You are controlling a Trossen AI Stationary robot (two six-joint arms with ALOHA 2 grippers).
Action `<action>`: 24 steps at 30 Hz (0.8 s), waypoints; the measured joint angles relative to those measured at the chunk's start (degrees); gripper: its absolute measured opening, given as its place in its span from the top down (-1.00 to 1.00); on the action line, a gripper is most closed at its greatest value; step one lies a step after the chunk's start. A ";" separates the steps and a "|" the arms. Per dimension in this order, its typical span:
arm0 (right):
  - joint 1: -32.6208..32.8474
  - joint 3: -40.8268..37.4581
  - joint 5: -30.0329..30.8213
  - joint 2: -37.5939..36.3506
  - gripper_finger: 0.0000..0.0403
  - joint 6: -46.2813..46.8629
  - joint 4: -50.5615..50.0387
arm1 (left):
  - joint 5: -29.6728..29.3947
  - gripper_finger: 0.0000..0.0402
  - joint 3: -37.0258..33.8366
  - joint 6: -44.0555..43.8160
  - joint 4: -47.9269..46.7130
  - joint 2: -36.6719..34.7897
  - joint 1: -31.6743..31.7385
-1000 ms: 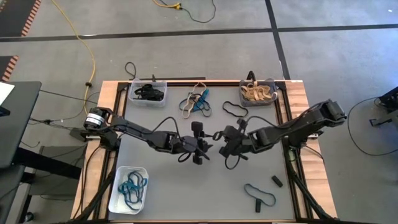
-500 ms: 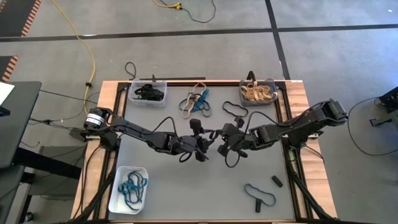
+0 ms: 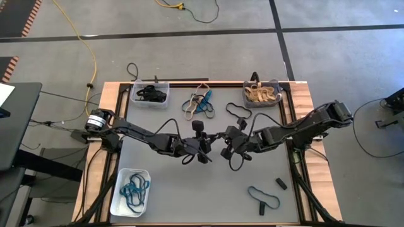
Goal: Sort rubber bands into baskets
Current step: Put the black rubber band into the transparent bin
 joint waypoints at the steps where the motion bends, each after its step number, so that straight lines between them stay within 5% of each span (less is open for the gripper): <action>1: 0.00 0.00 -0.44 0.00 0.91 0.00 0.09 | 0.00 0.81 0.00 0.09 -0.01 0.00 0.00; 11: 0.02 0.00 -2.15 0.00 0.73 -1.72 -1.17 | -0.34 0.99 0.00 4.80 -0.31 -0.01 0.00; 18: 0.02 0.00 -0.60 0.00 0.28 -1.51 -7.11 | -5.08 1.00 0.00 7.62 -5.15 -0.02 1.79; 24: 0.64 -0.04 -0.25 0.02 -0.14 -1.45 -9.06 | -6.61 1.00 -0.02 3.72 -19.81 -2.52 9.42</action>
